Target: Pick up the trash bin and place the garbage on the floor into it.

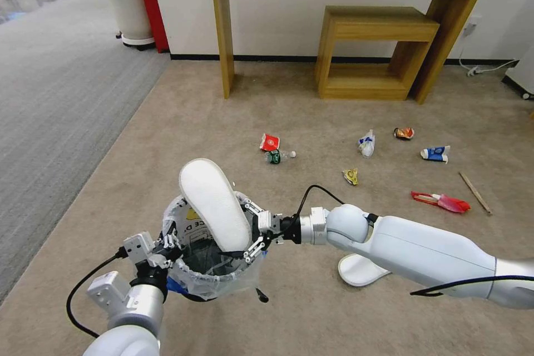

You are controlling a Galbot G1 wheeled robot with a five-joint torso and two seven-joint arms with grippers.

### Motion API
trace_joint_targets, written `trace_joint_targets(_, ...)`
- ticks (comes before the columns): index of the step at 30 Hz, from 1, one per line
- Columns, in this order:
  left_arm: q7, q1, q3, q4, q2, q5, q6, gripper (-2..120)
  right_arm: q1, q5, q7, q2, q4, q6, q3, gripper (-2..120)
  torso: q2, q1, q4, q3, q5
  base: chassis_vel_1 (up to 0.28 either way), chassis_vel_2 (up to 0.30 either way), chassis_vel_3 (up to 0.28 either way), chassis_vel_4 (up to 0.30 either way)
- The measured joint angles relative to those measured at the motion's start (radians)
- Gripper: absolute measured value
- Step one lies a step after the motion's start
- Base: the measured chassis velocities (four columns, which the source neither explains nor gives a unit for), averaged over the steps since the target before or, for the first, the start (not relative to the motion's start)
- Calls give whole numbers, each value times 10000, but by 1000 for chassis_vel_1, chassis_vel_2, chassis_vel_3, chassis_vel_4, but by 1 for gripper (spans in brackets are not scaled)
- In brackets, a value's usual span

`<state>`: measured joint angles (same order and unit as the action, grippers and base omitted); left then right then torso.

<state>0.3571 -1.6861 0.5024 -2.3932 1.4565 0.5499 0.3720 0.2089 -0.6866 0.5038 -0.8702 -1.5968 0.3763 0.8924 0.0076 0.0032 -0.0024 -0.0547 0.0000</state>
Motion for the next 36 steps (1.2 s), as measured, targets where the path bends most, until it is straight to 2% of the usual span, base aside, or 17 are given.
trace_joint_targets(9,-41,-76,-88,-31,-113,-73,-9,3,-123,178,-40,-214,161,-66,208,100,0,-1,0,0,0,0,0,0,0)
trace_joint_targets(22,16,146,-34,49,-226,171,-9,3,-721,155,317,-109,127,-115,684,100,0,-1,-1,0,0,0,0,0,0)
trace_joint_targets(30,18,261,-98,148,-215,173,-4,3,-1031,686,346,46,167,-209,524,100,0,-1,-1,0,0,0,0,0,0)
trace_joint_targets(36,18,335,-251,230,-167,114,12,3,-1268,1649,497,-14,325,-260,95,100,0,-1,0,0,0,0,0,0,0)
